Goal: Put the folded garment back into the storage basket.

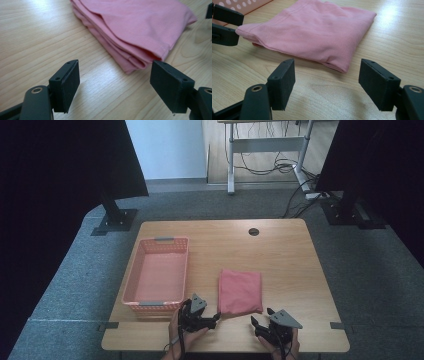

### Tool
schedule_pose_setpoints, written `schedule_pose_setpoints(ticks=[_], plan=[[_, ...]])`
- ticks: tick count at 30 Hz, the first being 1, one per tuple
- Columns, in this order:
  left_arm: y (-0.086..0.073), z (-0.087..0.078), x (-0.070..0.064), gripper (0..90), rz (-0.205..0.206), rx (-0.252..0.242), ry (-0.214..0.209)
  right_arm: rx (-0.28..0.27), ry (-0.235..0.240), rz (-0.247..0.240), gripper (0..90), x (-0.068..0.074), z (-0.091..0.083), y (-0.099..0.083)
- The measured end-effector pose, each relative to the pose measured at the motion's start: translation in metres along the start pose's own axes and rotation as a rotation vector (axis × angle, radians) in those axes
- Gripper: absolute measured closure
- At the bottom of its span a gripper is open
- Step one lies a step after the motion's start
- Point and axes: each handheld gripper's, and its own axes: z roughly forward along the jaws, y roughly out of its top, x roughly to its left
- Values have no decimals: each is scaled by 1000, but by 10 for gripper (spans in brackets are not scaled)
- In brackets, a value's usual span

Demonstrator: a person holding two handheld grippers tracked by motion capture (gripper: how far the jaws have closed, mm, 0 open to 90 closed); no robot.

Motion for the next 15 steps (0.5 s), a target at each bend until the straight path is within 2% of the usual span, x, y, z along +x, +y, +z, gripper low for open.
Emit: schedule_pose_setpoints(ticks=[8, 15], plan=[[7, 2, -6, 237, 8, -5, -8, 4, 3, -4, 290, 0, 0, 0], [16, -3, -9, 238, 7, -33, -18, 6, 2, -9, 291, 1, 1, 0]])
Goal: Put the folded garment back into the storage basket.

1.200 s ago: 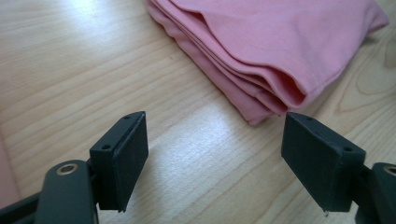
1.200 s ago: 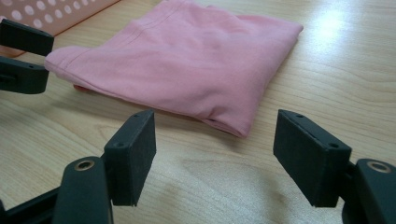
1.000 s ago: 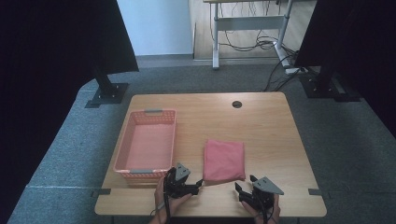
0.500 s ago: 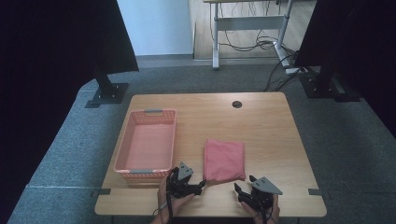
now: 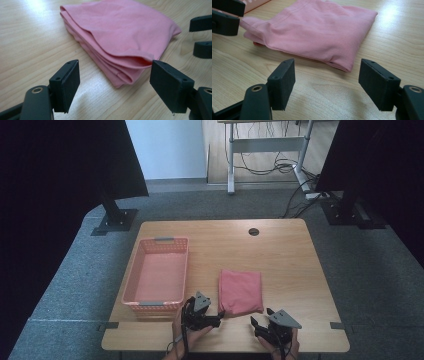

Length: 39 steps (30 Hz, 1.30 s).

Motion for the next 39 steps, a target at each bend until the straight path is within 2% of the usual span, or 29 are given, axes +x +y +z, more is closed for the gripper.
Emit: schedule_pose_setpoints(ticks=[13, 39], plan=[[16, 0, -1, 236, 5, -25, -8, 10, 6, -3, 291, 0, 1, 0], [27, 19, 5, 226, -4, -12, 42, 7, -2, -6, 290, 1, 1, 0]])
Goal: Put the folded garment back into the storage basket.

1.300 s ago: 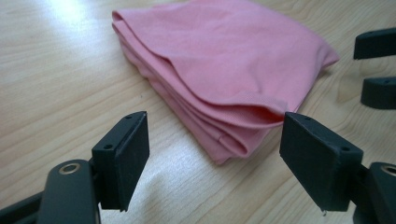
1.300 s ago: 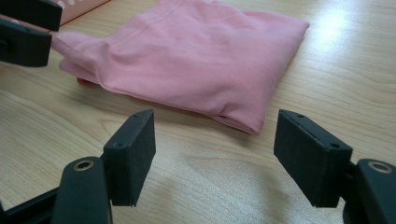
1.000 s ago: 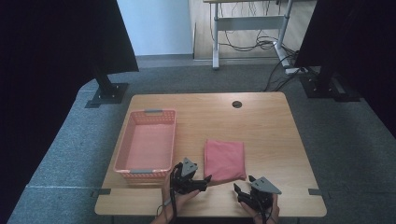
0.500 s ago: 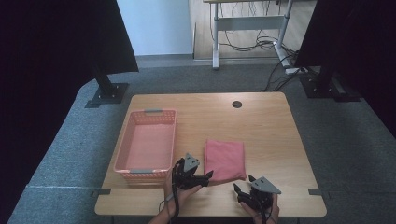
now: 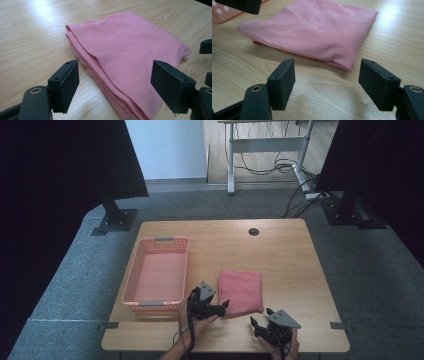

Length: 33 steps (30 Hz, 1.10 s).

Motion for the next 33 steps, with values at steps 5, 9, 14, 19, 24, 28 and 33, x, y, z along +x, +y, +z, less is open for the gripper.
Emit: schedule_pose_setpoints(ticks=[5, 9, 14, 19, 24, 28, 33], plan=[[1, 3, 3, 225, -10, -3, 7, -1, -1, 0, 290, 0, 0, 0], [2, 5, 3, 225, -5, -6, 12, -1, -1, 0, 289, 0, 0, 0], [3, 9, 1, 223, -1, -3, 12, -2, -2, -1, 288, 0, 0, 0], [7, 13, 0, 221, -2, -8, 14, -1, -2, -2, 287, 0, 0, 0], [11, 17, 0, 220, -4, -7, 17, -1, -3, -3, 287, 0, 0, 0], [12, 20, 1, 220, -5, -5, 18, 0, -1, -4, 287, 0, 0, 0], [15, 23, 6, 221, -11, 0, 32, 1, 0, -4, 287, 0, 0, 0]])
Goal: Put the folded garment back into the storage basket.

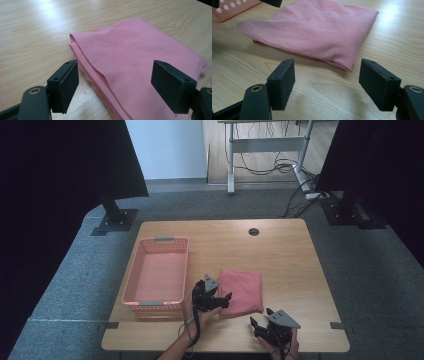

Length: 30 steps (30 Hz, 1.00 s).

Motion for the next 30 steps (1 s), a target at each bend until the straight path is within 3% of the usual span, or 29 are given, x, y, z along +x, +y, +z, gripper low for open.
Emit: schedule_pose_setpoints(ticks=[30], plan=[[11, 20, 10, 224, -24, 7, 17, 1, -3, -7, 287, 1, 0, 0]])
